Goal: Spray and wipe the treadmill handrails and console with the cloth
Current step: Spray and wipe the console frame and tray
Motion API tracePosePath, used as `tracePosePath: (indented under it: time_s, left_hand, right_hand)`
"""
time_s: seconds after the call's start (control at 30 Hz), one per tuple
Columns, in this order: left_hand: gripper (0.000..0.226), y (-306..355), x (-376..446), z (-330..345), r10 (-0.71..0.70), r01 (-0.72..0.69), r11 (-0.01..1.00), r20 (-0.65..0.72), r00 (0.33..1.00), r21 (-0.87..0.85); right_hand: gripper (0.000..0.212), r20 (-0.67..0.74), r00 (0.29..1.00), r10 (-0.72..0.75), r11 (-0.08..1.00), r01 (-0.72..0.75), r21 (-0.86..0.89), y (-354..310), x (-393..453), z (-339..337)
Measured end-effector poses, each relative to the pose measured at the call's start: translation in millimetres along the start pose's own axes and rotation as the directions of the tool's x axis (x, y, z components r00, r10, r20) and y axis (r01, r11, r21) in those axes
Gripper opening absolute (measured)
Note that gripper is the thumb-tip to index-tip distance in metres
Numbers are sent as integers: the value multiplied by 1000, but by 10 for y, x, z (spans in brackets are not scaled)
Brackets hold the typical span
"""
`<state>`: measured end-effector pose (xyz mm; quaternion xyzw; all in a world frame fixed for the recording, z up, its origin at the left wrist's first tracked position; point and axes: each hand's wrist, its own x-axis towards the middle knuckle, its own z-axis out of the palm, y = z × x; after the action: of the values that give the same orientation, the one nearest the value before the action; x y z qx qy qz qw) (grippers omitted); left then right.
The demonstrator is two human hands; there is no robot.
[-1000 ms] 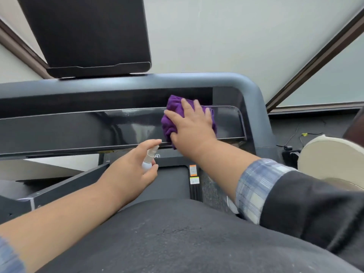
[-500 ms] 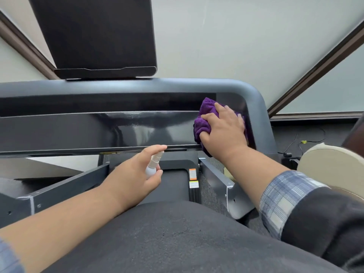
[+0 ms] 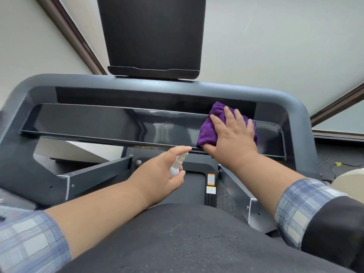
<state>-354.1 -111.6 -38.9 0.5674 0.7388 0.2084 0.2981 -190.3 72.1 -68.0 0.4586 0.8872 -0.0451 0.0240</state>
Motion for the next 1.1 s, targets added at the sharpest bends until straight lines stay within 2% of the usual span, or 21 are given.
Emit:
tracePosePath:
  time_s: [0.43, 0.7, 0.83, 1.1]
  left_hand:
    - [66, -564, -197, -399, 19, -21, 999, -78, 997, -27]
    - [59, -1195, -382, -889, 24, -33, 996, -122, 992, -78]
    - [63, -1577, -471, -1176, 36, -50, 995, -157, 987, -87]
    - [61, -2236, -749, -1624, 55, -77, 989, -171, 984, -126]
  right_hand:
    - [98, 18, 989, -149, 988, 150, -34, -992, 307, 68]
    - [97, 22, 985, -168, 983, 170, -76, -1726, 466, 79]
    - [96, 13, 985, -174, 981, 174, -80, -2205, 563, 103]
    - [95, -10, 991, -133, 986, 131, -100, -2778, 663, 154]
